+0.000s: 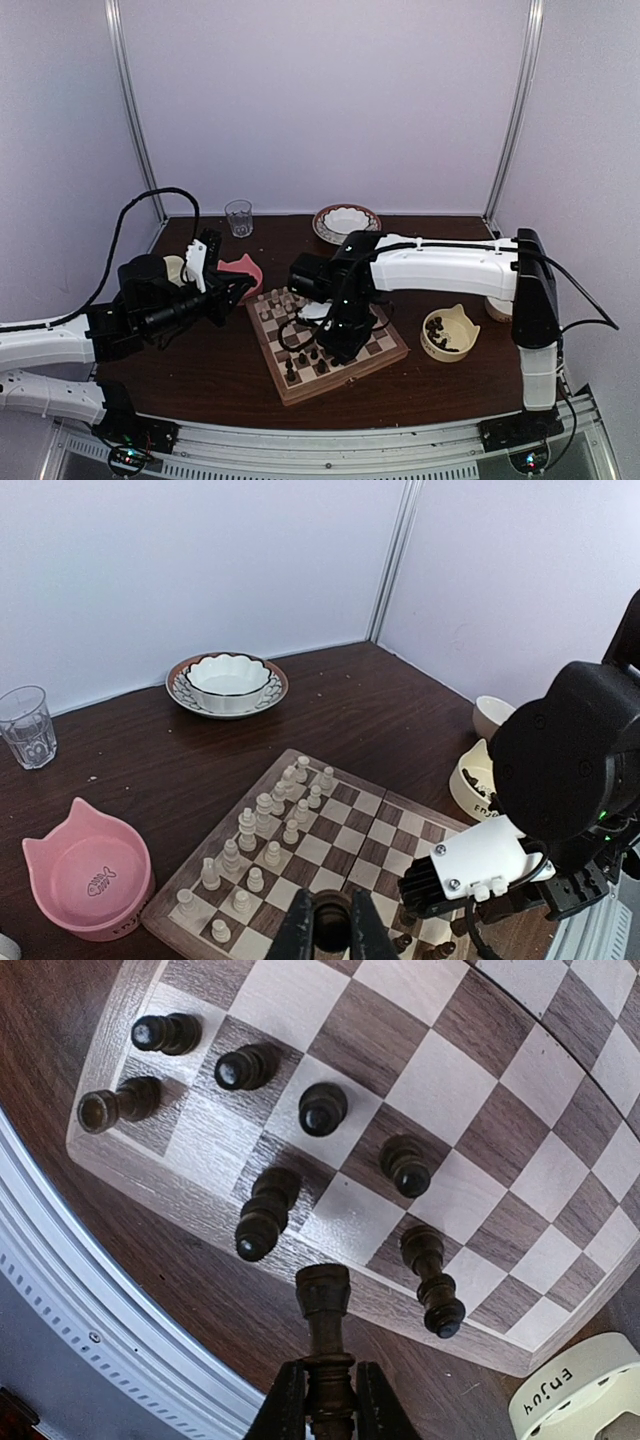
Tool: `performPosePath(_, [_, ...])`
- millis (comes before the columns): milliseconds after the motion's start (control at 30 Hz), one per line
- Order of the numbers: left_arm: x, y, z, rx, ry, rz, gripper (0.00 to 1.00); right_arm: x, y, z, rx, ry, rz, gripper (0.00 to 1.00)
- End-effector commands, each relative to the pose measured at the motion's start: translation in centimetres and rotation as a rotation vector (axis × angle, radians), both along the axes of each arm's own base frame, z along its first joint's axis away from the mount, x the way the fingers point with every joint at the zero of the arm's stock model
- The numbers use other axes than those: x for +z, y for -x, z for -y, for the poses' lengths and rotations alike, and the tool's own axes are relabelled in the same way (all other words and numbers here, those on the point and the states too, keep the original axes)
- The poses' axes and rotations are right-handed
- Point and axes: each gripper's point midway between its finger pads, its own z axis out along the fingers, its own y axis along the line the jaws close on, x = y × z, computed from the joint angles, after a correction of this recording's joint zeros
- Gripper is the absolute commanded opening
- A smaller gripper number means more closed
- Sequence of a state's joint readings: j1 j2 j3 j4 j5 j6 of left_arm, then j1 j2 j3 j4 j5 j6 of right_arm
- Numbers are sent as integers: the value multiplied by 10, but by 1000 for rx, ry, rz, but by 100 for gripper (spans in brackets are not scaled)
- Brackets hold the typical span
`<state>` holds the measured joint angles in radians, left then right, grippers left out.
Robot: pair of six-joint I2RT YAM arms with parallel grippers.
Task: Set up the chess pieces on the board
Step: Place the queen at d8.
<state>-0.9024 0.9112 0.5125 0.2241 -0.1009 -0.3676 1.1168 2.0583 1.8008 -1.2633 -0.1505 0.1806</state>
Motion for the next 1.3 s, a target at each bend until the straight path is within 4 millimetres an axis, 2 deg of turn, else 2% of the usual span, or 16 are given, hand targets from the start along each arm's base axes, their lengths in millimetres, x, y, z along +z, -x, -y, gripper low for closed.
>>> performPosePath(0, [9, -1, 0, 4, 25, 39, 0, 5, -7, -1, 22, 24, 41, 0])
performPosePath(500, [9, -1, 0, 1, 22, 40, 0, -7, -17, -2, 40, 105, 59, 0])
performPosePath(867, [9, -1, 1, 0, 17, 37, 0, -13, -18, -4, 52, 126, 53, 0])
performPosePath(1267, [8, -1, 1, -4, 16, 36, 0, -16, -17, -9, 68, 127, 43, 9])
